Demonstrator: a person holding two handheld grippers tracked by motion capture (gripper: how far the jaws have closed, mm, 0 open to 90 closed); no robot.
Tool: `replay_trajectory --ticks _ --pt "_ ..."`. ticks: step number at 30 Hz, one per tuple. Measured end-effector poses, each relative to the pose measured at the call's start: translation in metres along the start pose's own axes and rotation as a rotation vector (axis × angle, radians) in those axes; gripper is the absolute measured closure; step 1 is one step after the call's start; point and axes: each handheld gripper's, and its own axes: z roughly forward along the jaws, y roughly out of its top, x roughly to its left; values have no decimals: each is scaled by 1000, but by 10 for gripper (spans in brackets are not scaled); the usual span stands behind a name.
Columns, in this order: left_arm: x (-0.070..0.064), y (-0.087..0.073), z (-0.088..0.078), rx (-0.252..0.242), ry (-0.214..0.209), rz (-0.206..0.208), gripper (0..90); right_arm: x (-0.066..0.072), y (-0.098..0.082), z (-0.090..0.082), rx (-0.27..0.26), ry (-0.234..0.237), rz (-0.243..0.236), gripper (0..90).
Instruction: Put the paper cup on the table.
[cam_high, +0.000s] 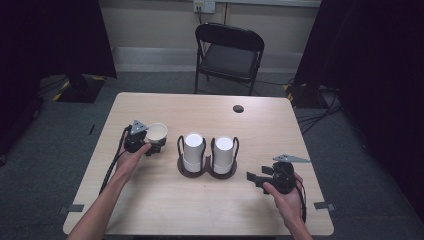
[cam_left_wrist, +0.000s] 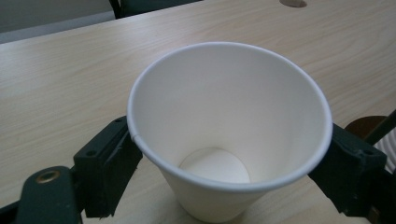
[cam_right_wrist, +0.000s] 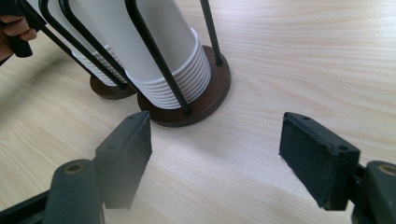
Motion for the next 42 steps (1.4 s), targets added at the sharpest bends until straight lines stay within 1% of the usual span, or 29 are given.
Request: replay_trajectory --ticks 1,4,6,7,8,9,10,11,12,13,15,16,18,20,21,24,25,26,27,28,29,31,36,37,38,39,40,41,42 --pt "1 -2 -3 -6 3 7 156 0 0 0 2 -1 0 250" --pt "4 -6 -9 7 13 -9 156 0 0 1 1 -2 -2 250" --pt "6 -8 -13 22 1 -15 156 1 0 1 2 -2 -1 250" --pt "6 -9 -15 22 13 -7 157 0 0 1 1 -2 -3 250" --pt "6 -9 -15 22 13 -7 159 0 0 1 1 -2 -3 250" --pt "4 -11 -18 16 33 11 159 0 0 1 1 -4 -3 249" --pt "3 -13 -19 29 19 0 161 0 0 1 0 -5 -3 249" --pt "3 -13 -19 29 19 0 161 0 0 1 -1 -6 -4 247" --pt "4 -14 -22 35 35 -4 161 0 0 1 0 -8 -5 246" --pt "5 -14 -24 37 25 -16 161 0 0 0 0 -9 -6 246" --pt "5 -14 -28 39 28 -17 163 0 0 0 -3 -10 -7 246" --pt "4 -14 -31 38 18 -18 163 0 0 -1 -5 -10 -6 245" --pt "3 -13 -33 39 17 -13 163 0 0 -1 -5 -12 -5 243" --pt "-3 -10 -43 24 3 -12 160 -1 0 -1 -6 -16 -3 238" --pt "-5 -9 -46 22 0 -2 160 -1 0 -1 -6 -18 -3 237" --pt "-11 -7 -51 24 -10 7 163 -1 0 -2 -7 -23 -2 235" --pt "-17 -6 -56 22 -17 6 168 -2 0 -2 -9 -24 -3 233" --pt "-17 -6 -56 22 -17 6 168 -2 0 -2 -9 -24 -3 233" --pt "-23 -5 -62 17 -32 -2 170 -2 0 -3 -11 -28 -2 228" --pt "-23 -5 -62 17 -32 -2 170 -2 0 -3 -12 -29 -4 228" --pt "-26 -5 -64 20 -29 1 170 -2 0 -3 -12 -29 -4 228" --pt "-32 -7 -67 24 -39 -13 170 -2 0 -3 -11 -32 -3 226" --pt "-56 -5 -82 10 -92 52 168 -3 -1 -2 -11 -33 -5 226" --pt "-60 -4 -83 12 -103 89 170 -3 -1 -2 -10 -33 -4 226" --pt "-60 -4 -83 12 -103 89 167 -3 -1 -2 -10 -33 -4 226" --pt "-64 -4 -84 17 -113 98 167 -2 -1 -2 -11 -34 -5 227" --pt "-69 -4 -85 24 -117 77 164 -2 -1 -3 -10 -35 -4 227" --pt "-72 -4 -87 22 -110 72 164 -2 -1 -3 -9 -34 -4 227" --pt "-76 -4 -88 23 -120 73 164 -2 -1 -3 -11 -34 -7 228"
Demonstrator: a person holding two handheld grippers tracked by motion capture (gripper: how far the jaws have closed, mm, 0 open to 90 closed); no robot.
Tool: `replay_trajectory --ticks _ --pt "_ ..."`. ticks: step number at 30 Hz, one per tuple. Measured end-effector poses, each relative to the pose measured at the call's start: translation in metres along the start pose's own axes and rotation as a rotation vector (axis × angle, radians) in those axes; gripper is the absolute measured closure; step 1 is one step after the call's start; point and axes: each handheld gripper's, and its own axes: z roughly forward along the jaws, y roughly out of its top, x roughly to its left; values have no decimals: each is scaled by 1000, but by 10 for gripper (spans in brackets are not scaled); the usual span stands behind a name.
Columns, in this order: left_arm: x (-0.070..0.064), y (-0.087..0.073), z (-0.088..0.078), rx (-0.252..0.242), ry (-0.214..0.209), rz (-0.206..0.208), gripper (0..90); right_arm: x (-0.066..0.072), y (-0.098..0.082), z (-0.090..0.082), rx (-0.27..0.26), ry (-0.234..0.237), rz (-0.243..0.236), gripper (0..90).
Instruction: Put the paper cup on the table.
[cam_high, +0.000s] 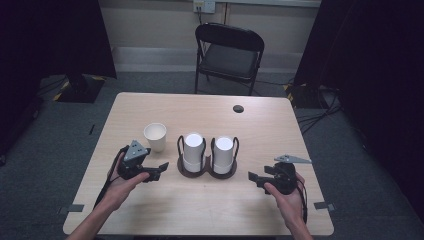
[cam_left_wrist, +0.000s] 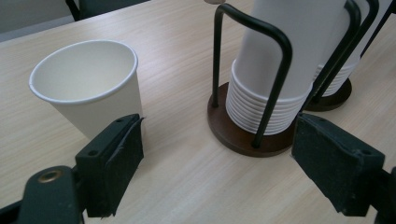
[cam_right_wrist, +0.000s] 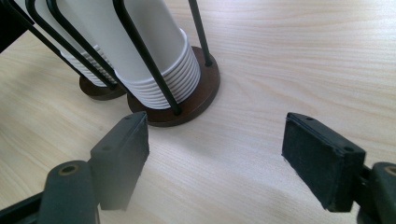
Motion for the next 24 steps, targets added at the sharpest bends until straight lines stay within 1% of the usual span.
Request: replay_trajectory --ticks 2,3,4,7,8,10,11,12,14,16,17,20,21,22,23,24 --pt "-2 0 0 1 -8 -3 165 0 0 0 0 0 -2 228" --pt "-8 -1 -2 2 -23 -20 164 0 0 0 1 -1 -3 228" --pt "-11 -2 -2 1 -25 -34 165 0 0 0 2 -1 -4 228" --pt "-15 -3 -3 4 -33 -29 159 0 -1 1 2 -2 -7 228" --pt "-18 -6 -2 21 -24 -28 160 1 -1 1 5 -2 -6 228" --pt "-20 -8 -2 28 -26 -26 160 1 -1 1 4 -2 -7 229" --pt "-23 -12 -2 32 -32 -20 156 1 -1 1 3 -1 -10 229" --pt "-25 -14 -2 35 -32 -41 158 1 -2 1 2 -2 -10 230" --pt "-26 -15 -3 30 -30 -36 160 1 -2 2 5 -4 -9 229" --pt "-29 -18 -4 27 -34 -21 160 1 -3 2 7 -3 -10 228" --pt "-31 -20 -4 10 -45 -17 160 2 -3 3 8 0 -13 226" --pt "-31 -22 -5 9 -45 -24 160 3 -4 4 8 -4 -17 213" --pt "-28 -24 -6 3 -35 -21 159 3 -5 5 8 -5 -16 207" --pt "-28 -24 -6 3 -35 -21 158 3 -5 5 8 -5 -16 207" --pt "-27 -24 -7 6 -32 -26 159 3 -7 8 22 -14 -19 195" --pt "-26 -25 -7 10 -31 -28 159 3 -7 8 22 -14 -19 195"
